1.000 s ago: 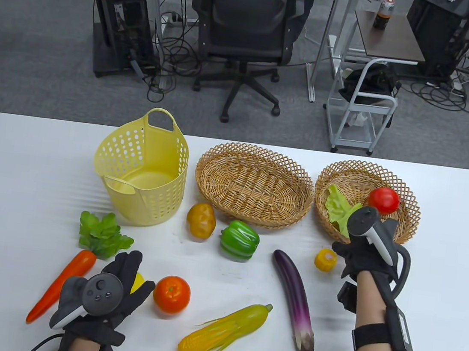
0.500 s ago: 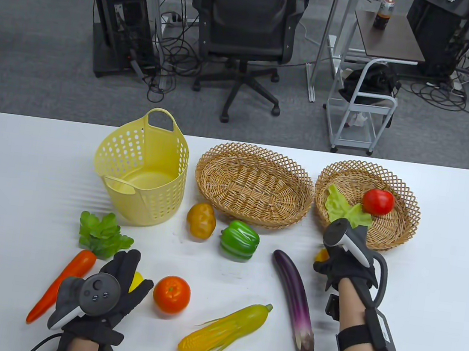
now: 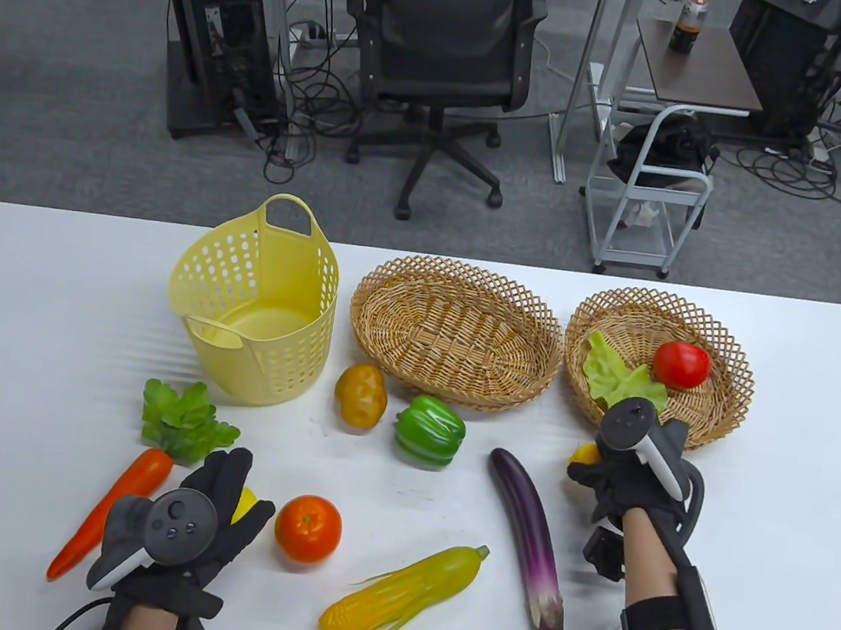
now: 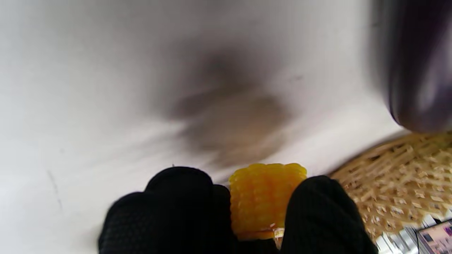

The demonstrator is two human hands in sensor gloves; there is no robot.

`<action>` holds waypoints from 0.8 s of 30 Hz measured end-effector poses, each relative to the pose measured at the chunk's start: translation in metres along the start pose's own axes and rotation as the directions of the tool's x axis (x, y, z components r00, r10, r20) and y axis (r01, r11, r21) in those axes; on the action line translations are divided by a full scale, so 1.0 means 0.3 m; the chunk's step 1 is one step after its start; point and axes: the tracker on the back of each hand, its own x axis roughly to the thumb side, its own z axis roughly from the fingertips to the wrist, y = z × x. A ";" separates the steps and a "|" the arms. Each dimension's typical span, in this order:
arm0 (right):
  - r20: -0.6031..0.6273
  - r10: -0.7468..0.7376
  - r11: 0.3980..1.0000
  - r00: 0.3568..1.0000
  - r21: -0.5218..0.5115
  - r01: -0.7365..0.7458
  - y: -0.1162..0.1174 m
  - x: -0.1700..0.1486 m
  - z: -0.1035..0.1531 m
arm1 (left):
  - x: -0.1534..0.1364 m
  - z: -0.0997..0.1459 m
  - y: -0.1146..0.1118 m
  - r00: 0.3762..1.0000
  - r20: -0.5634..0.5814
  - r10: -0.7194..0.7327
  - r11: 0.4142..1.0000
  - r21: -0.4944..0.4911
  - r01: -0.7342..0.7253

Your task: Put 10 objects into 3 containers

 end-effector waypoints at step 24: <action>-0.218 -0.414 0.898 0.884 -0.254 0.358 -0.188 -0.149 -0.044 | -0.002 -0.004 -0.002 1.000 -0.019 0.002 1.000 -0.012 -0.002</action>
